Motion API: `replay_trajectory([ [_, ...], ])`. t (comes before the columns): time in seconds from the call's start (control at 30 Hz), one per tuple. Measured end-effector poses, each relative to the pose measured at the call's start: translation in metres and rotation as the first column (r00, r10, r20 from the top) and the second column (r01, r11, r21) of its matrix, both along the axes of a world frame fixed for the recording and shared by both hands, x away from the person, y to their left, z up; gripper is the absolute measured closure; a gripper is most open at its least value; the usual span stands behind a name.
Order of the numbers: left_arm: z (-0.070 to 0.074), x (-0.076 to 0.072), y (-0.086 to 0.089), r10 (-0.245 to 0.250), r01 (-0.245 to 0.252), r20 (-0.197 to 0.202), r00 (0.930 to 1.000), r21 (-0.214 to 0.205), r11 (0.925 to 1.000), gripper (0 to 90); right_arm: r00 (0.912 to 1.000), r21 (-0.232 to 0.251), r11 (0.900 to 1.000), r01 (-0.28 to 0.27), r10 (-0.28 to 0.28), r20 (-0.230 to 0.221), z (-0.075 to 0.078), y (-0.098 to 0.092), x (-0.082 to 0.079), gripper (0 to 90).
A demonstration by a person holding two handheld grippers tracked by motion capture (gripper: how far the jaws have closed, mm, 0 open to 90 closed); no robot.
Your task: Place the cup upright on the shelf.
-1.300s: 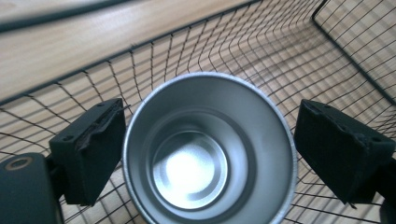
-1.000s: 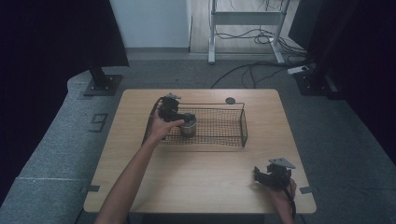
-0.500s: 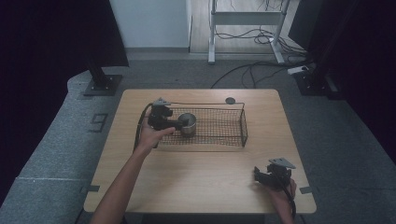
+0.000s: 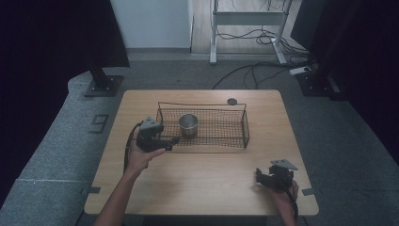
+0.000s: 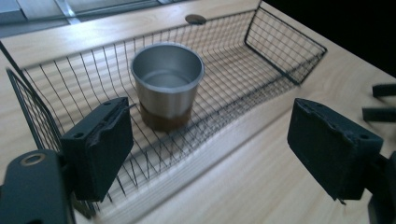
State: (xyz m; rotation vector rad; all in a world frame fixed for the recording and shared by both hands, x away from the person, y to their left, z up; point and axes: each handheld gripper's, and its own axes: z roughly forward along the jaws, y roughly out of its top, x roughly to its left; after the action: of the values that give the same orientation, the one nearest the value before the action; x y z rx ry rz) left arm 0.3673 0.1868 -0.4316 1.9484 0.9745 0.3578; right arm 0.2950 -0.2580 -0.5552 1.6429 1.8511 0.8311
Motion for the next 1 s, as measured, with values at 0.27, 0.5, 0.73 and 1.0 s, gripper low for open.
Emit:
replay_trajectory([
  [0.27, -0.02, -0.031, 0.007, -0.015, 0.015, 0.007, 0.9999, 0.025, 0.9996, 14.6, 1.0, 0.0, 1.0, 0.0, 0.0, 0.0, 0.0, 0.0, 0.0, 13.6],
  [0.5, -0.046, -0.051, 0.013, -0.017, 0.018, -0.015, 0.9997, 0.058, 0.9981, 14.7, 1.0, 0.0, 1.0, 0.0, 0.0, 0.0, 0.0, 0.0, 0.0, 13.6],
  [0.73, -0.068, -0.06, 0.017, -0.016, 0.02, -0.044, 0.9989, 0.093, 0.9955, 15.5, 1.0, 0.0, 1.0, 0.0, 0.0, 0.0, 0.0, 0.0, 0.0, 13.6],
  [1.0, -0.074, -0.062, 0.013, -0.032, 0.036, -0.036, 0.9988, 0.123, 0.9918, 15.7, 1.0, -0.001, 1.0, 0.001, -0.001, 0.0, 0.0, 0.0, 0.0, 13.6],
])
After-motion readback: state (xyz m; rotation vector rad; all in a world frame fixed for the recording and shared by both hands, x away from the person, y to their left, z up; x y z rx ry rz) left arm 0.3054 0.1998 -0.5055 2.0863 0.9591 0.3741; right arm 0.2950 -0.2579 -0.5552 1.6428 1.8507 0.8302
